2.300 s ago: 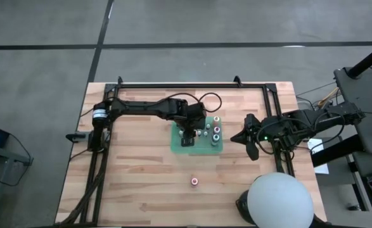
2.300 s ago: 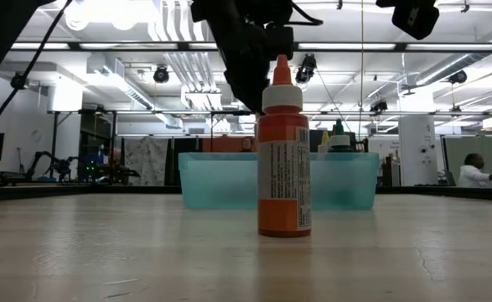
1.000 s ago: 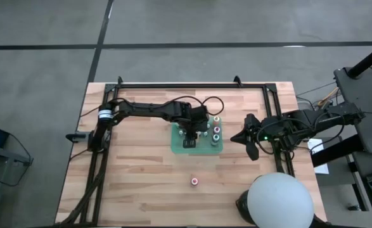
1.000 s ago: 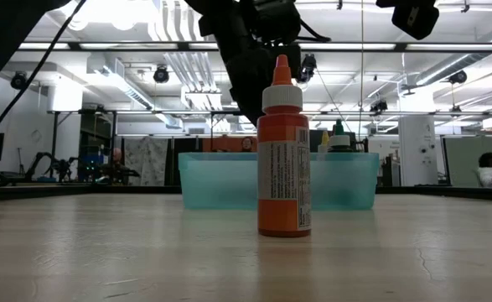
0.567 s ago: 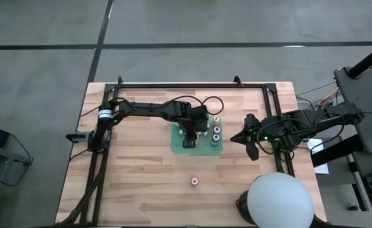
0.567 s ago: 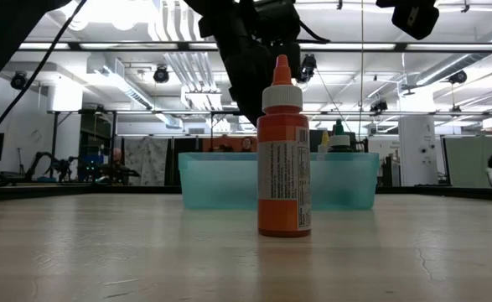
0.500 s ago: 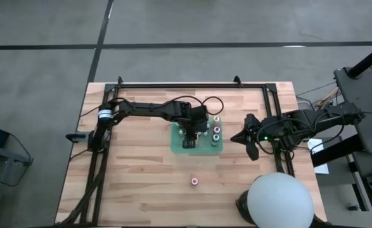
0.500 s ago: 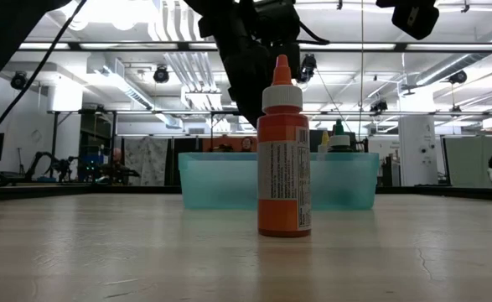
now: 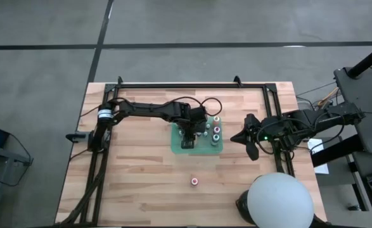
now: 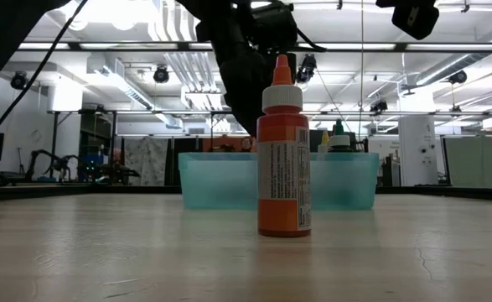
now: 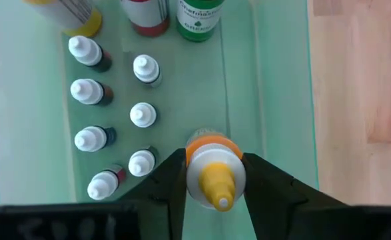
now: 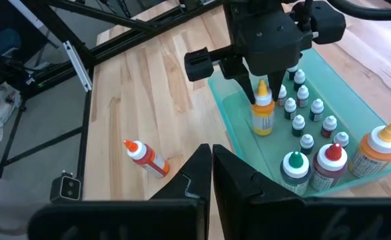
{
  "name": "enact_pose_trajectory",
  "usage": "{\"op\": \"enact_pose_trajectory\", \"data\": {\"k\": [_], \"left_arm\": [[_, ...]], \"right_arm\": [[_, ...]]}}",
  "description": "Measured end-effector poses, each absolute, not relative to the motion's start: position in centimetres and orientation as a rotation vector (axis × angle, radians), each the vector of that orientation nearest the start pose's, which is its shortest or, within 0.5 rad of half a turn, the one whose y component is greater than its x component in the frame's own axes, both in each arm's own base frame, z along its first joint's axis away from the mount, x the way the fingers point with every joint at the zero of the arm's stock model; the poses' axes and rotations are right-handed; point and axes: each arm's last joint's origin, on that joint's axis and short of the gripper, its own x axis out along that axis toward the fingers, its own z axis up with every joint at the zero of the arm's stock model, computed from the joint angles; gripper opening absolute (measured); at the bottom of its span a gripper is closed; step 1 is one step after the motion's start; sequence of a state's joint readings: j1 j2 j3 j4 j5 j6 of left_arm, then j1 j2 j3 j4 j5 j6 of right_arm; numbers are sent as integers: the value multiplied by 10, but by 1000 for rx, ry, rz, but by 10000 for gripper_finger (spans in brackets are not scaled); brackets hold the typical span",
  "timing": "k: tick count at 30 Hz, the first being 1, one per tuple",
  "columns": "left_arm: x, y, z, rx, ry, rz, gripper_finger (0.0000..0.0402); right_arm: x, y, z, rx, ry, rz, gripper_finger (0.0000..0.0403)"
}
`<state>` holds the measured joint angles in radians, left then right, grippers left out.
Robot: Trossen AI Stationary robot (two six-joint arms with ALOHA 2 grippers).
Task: Pick & Place food coloring
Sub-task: Put the big yellow food coloring bottle into the green container, then put the big red food coloring bottle into the green container
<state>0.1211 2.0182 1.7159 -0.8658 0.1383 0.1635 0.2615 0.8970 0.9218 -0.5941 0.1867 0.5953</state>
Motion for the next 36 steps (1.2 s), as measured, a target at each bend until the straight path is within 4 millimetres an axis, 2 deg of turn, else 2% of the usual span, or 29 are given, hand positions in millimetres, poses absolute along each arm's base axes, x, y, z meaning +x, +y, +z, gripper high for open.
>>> {"op": "enact_pose_trajectory", "data": {"k": [13,20,28,36], "left_arm": [[422,48,238,-5,1142,-102,172],[422,48,251,-4,1140,-101,178],[418,47,282,-8,1170,-104,179],[410,41,334,-12,1132,-102,179]], "right_arm": [[175,41,324,453,556,-94,8],[175,41,324,453,556,-94,8],[175,41,324,453,556,-94,8],[175,41,324,450,556,-93,8]]}}
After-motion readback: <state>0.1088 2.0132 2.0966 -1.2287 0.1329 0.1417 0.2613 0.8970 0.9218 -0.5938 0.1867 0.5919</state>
